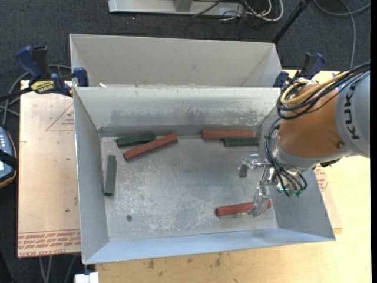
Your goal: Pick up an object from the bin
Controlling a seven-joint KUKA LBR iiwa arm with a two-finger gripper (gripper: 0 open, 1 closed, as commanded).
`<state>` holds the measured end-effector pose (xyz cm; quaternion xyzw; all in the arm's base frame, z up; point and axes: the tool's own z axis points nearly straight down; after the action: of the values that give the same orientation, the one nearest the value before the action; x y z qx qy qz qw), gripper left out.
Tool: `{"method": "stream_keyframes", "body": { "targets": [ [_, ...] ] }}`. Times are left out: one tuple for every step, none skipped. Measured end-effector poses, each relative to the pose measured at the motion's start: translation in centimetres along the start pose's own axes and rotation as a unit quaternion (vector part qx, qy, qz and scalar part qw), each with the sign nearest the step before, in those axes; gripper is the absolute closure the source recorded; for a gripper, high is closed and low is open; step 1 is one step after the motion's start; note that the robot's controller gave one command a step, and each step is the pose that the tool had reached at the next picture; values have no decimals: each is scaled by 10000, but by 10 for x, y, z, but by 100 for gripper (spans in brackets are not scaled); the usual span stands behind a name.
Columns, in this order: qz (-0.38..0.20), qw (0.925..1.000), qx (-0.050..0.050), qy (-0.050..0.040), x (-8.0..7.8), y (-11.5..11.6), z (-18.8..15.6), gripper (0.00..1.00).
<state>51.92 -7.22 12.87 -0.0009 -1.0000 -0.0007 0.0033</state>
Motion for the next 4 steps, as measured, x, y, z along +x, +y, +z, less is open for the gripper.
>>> {"method": "stream_keyframes", "body": {
  "targets": [
    [-235,9997,0,-9,18,-7,63,0],
    [-237,9997,5,-41,17,-7,62,0],
    [-237,9997,5,-40,17,-6,62,0],
    [-238,9997,5,-40,16,-6,62,0]
  ]
}}
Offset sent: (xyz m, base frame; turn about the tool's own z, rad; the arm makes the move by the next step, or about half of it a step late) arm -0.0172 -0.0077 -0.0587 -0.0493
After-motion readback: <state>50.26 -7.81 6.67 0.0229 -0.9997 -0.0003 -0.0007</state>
